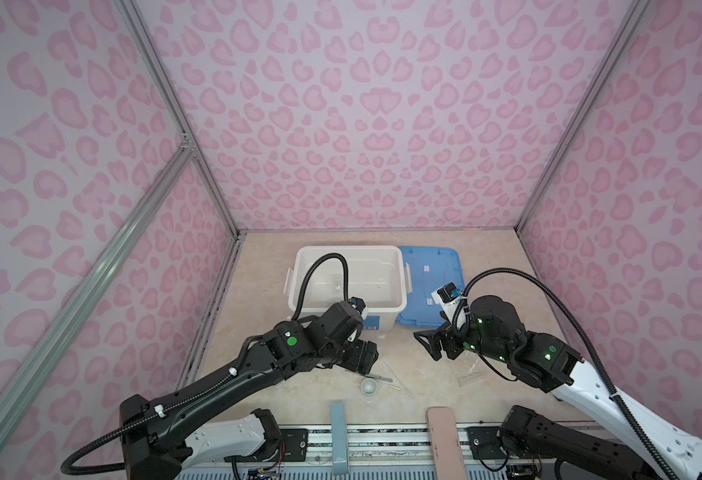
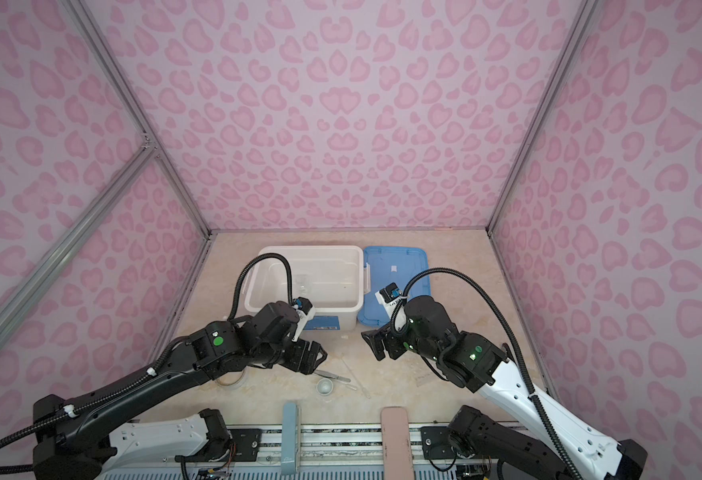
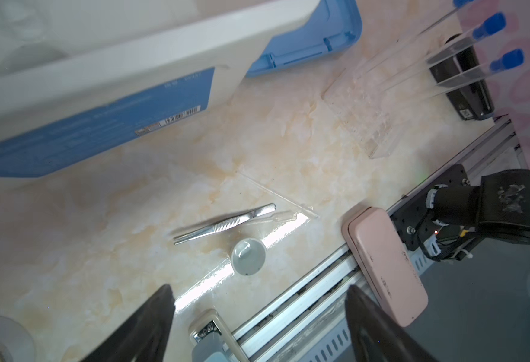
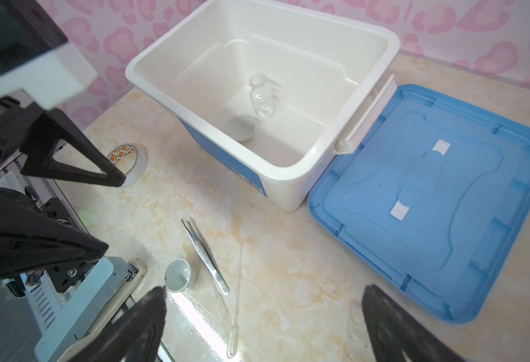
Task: Organize the chemistry lab equipment
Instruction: 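Grasp the small white cup beside the tweezers with the left gripper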
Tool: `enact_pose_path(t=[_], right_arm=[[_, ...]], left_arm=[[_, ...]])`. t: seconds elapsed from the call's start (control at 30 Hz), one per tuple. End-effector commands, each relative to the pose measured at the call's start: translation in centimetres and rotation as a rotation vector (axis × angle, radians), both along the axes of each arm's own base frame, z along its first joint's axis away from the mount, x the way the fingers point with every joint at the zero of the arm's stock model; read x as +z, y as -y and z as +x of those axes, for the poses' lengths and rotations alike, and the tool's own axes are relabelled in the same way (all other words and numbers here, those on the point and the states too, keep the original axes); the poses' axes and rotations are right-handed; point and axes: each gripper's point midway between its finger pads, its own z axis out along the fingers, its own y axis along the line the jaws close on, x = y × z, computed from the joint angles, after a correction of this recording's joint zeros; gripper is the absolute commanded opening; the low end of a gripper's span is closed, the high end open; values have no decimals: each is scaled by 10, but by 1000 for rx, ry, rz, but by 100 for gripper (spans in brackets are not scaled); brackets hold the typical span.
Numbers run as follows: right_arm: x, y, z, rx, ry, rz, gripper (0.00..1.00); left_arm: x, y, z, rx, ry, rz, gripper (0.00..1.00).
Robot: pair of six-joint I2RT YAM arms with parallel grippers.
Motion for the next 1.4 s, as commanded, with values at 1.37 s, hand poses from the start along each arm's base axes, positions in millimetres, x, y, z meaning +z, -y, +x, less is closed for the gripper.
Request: enact_pose_path(t=[1.37], right_arm=[[-55, -12, -21, 0, -126, -16, 98]], left_arm=[[-141, 16, -23, 120, -47, 296, 61]])
